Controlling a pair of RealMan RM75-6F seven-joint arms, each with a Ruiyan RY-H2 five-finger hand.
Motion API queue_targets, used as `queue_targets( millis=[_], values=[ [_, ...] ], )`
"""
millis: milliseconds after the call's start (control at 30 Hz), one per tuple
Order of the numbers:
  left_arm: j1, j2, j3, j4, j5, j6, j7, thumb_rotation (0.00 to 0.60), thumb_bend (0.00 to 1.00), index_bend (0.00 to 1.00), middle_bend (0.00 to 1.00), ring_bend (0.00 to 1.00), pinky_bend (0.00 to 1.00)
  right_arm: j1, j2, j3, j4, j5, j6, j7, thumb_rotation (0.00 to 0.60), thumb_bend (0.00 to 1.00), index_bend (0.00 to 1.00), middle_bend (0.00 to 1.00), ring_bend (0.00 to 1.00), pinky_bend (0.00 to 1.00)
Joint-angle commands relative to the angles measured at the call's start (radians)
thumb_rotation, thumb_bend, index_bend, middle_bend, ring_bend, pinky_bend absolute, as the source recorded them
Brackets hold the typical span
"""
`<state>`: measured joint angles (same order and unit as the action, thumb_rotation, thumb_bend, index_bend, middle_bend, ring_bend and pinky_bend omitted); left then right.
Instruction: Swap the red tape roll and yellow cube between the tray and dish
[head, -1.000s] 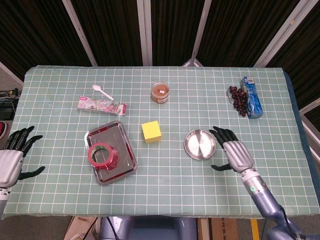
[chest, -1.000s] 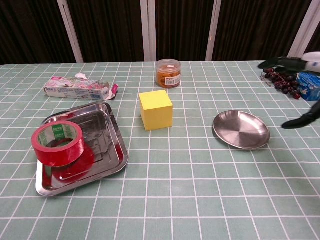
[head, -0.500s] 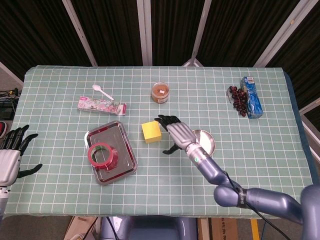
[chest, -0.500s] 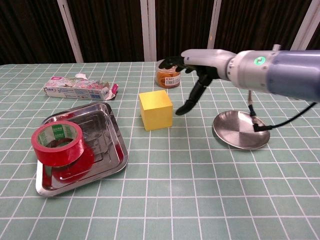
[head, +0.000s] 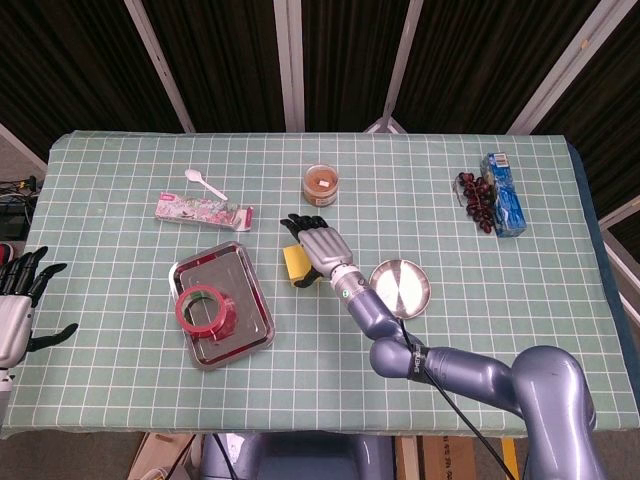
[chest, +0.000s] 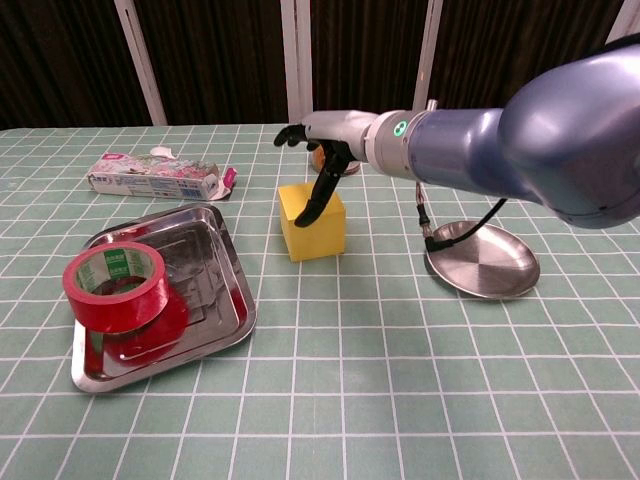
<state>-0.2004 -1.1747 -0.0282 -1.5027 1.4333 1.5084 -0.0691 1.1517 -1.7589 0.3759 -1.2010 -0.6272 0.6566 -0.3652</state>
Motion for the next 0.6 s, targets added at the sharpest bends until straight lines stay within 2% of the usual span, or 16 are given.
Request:
queue_targets(
  millis=[33, 267, 333, 367, 433, 533, 600],
  values=[
    [0.002, 0.000, -0.002, -0.001, 0.003, -0.004, -0.002, 0.600, 0.04, 0.19, 0.00, 0.00, 0.00, 0.010, -0.007, -0.028, 0.024, 0.016, -0.023, -0.003, 0.600, 0.00, 0.08, 0.00, 0.00, 0.01],
    [0.008, -0.001, -0.013, -0.004, 0.004, -0.003, -0.003, 0.600, 0.04, 0.19, 0.00, 0.00, 0.00, 0.018, -0.017, -0.052, 0.071, 0.022, -0.042, 0.009, 0.600, 0.00, 0.11, 0.00, 0.02, 0.04],
    [0.009, -0.004, -0.017, -0.002, 0.005, -0.003, -0.008, 0.600, 0.04, 0.19, 0.00, 0.00, 0.00, 0.017, -0.029, -0.051, 0.087, 0.011, -0.034, 0.023, 0.600, 0.00, 0.15, 0.03, 0.11, 0.10],
    [0.009, -0.005, -0.018, 0.000, 0.006, -0.005, -0.010, 0.600, 0.04, 0.19, 0.00, 0.00, 0.00, 0.017, -0.038, -0.051, 0.101, 0.000, -0.026, 0.030, 0.600, 0.00, 0.16, 0.08, 0.21, 0.15],
    [0.009, -0.007, -0.022, 0.002, 0.004, -0.008, -0.010, 0.600, 0.04, 0.19, 0.00, 0.00, 0.00, 0.014, -0.056, -0.051, 0.126, -0.025, -0.013, 0.047, 0.600, 0.00, 0.16, 0.16, 0.31, 0.21],
    [0.010, -0.012, -0.032, 0.004, -0.002, -0.010, -0.014, 0.600, 0.04, 0.19, 0.00, 0.00, 0.00, 0.004, -0.079, -0.052, 0.160, -0.062, -0.003, 0.079, 0.600, 0.02, 0.19, 0.24, 0.40, 0.35],
    [0.013, -0.012, -0.030, 0.003, 0.004, -0.007, -0.020, 0.600, 0.04, 0.19, 0.00, 0.00, 0.00, 0.000, -0.088, -0.057, 0.177, -0.087, 0.003, 0.091, 0.600, 0.06, 0.24, 0.28, 0.43, 0.40]
  ],
)
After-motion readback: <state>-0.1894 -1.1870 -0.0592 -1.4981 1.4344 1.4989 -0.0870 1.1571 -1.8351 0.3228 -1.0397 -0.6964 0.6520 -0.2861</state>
